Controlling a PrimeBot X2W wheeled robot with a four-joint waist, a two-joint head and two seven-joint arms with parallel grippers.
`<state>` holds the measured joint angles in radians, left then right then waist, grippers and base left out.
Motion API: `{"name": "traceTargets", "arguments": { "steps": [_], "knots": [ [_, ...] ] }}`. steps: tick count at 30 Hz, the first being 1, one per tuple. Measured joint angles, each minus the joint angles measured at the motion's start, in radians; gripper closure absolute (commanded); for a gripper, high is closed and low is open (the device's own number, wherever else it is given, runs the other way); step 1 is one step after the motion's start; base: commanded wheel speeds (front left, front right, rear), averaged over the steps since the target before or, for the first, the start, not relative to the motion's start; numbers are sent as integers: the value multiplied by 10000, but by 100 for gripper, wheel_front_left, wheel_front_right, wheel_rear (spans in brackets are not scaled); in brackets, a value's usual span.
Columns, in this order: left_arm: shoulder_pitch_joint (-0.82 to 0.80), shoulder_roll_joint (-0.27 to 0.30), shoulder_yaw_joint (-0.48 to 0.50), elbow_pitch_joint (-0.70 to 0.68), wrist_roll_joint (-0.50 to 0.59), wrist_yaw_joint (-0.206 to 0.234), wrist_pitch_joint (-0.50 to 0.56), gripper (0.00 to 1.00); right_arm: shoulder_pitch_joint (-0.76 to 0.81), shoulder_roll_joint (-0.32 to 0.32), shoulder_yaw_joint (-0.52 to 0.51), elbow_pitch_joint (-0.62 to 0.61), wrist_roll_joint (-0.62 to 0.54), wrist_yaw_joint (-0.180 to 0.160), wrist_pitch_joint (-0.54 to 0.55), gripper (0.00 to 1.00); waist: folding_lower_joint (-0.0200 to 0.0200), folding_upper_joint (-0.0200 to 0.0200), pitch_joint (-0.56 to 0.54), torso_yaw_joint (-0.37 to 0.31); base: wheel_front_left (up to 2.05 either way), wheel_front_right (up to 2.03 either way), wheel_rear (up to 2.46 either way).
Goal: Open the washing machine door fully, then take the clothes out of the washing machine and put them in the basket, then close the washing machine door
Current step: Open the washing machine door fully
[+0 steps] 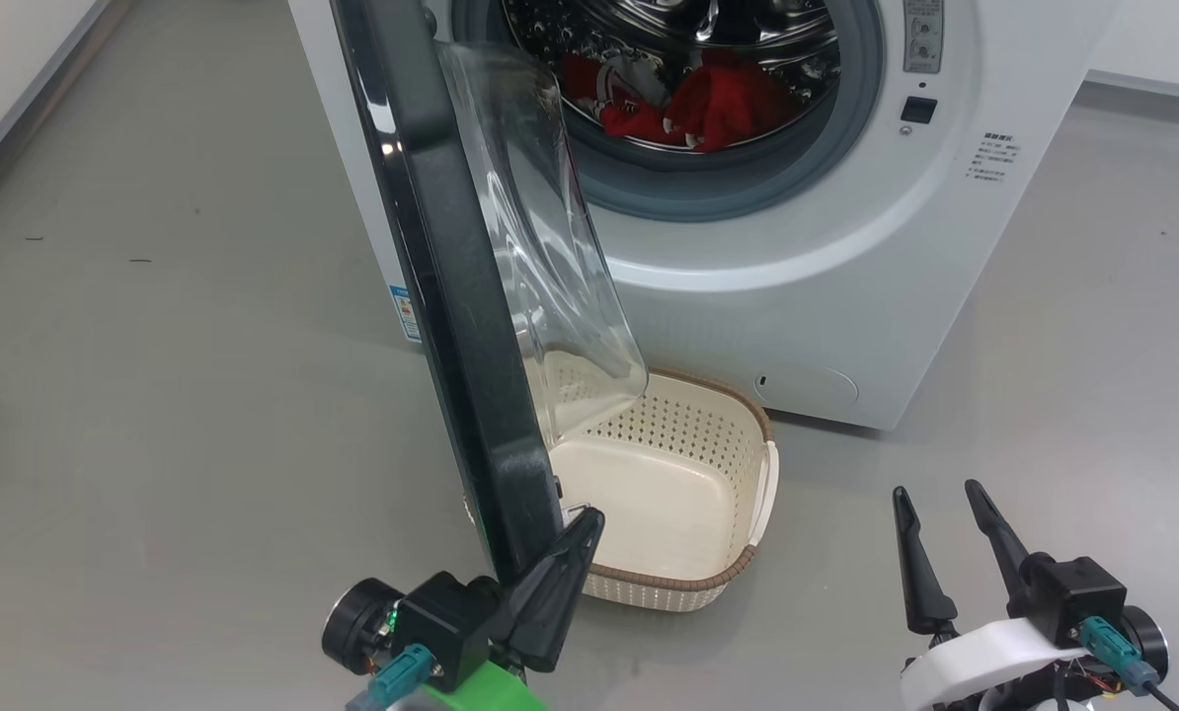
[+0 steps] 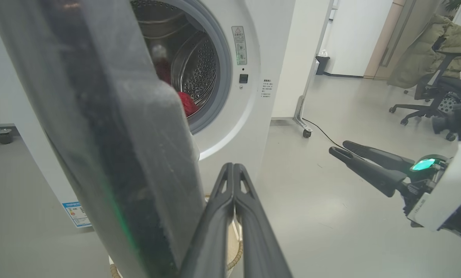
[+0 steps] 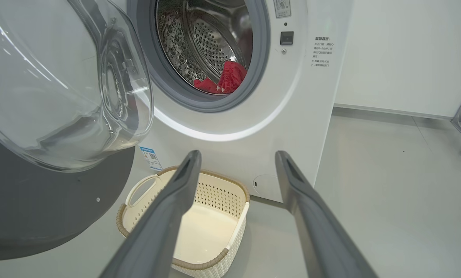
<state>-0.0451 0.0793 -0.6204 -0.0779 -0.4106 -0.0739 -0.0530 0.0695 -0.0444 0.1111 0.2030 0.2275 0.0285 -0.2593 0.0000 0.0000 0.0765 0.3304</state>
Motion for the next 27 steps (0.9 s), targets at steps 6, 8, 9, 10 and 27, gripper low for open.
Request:
{"name": "traceTargets", "arguments": {
  "steps": [6, 8, 9, 10, 27],
  "knots": [
    [-75, -36, 140, 240, 0, 203, -12, 100, -10, 2, -111, 0, -4, 4, 0, 0, 0, 0, 58, 79, 0, 0, 0],
    [-79, -48, 138, 322, 0, 255, -12, 100, -12, 8, -173, -4, -12, 4, 0, 0, 0, 0, 66, 116, 0, 0, 0],
    [-79, -59, 150, 362, 0, 268, -13, 100, -13, 2, -194, -2, -15, 12, 0, 0, 0, 0, 68, 144, 0, 0, 0],
    [-79, -63, 173, 382, -2, 295, -23, 100, -20, 4, -194, -2, -19, 13, 0, 0, 0, 0, 71, 165, 0, 0, 0],
    [-53, -213, 267, 805, -109, 583, -201, 100, -46, 29, -445, 13, -88, 48, 0, 0, 0, 0, -21, 520, 0, 0, 0]
  ]
}}
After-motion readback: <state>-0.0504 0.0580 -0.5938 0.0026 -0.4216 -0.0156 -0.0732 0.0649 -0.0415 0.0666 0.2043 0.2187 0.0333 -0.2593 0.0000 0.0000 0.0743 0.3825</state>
